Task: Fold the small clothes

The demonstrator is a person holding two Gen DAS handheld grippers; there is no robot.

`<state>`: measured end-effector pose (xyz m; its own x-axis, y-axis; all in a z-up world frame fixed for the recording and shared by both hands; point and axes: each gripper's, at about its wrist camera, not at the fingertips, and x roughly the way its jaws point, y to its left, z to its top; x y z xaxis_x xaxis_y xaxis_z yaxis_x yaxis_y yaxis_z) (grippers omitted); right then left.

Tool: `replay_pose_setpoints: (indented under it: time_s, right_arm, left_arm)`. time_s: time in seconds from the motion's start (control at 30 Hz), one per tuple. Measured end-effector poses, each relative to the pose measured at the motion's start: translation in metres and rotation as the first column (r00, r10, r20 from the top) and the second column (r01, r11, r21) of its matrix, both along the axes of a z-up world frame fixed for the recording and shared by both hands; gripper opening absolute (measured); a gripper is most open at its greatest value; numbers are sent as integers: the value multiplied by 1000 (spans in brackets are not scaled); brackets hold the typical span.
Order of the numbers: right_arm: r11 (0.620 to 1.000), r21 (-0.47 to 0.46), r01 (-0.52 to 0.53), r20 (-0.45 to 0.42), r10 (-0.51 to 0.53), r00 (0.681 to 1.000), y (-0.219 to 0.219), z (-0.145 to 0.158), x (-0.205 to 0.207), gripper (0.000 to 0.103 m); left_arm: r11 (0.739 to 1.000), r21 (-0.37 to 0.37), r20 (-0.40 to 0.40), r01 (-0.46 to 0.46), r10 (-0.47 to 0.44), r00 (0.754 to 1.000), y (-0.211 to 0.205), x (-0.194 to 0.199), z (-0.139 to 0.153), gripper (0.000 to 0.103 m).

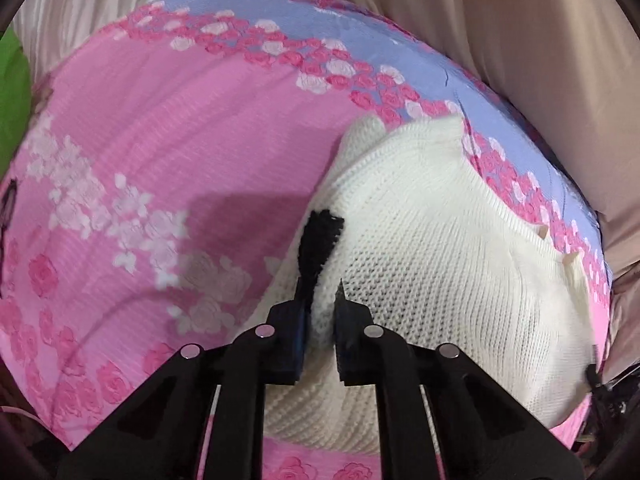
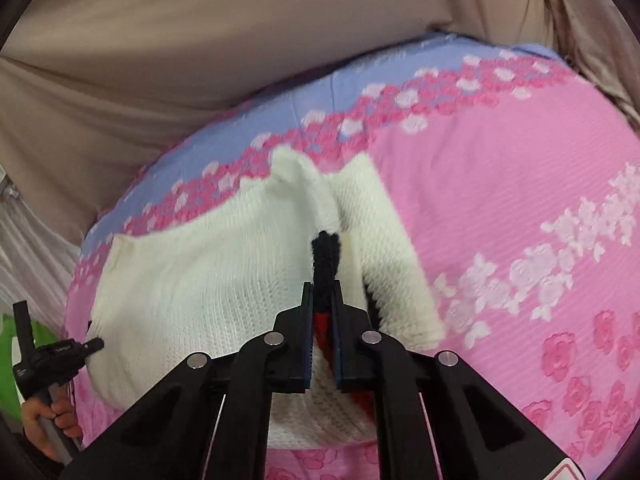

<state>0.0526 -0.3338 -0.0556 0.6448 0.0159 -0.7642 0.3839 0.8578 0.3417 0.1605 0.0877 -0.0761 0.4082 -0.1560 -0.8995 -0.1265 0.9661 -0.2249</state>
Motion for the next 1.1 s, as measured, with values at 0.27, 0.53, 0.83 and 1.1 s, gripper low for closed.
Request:
replay_pose_setpoints:
  time_s: [0.27,0.53,0.83,1.1]
  right_arm:
    - [999,-20,28,-139,-31,990,-23,-31,-2,9]
    - [991,-123,-44,-88,33,996,29,10,-39,47]
    - [970,224,93,-167,-56,984,23,-60,-87,53]
    - [882,431,189,-78,-172,982,10,-74,-57,12]
  left_arm:
    - [987,151,-4,47,-47,999,-11,0,-9,11]
    - [988,112,46,103,-109,993,-23,-52,22,27]
    - [974,-140,-87,-176,165,983,23,-82,-24,63]
    - [912,-266,-158,-313,279,947,33,-51,-38,34]
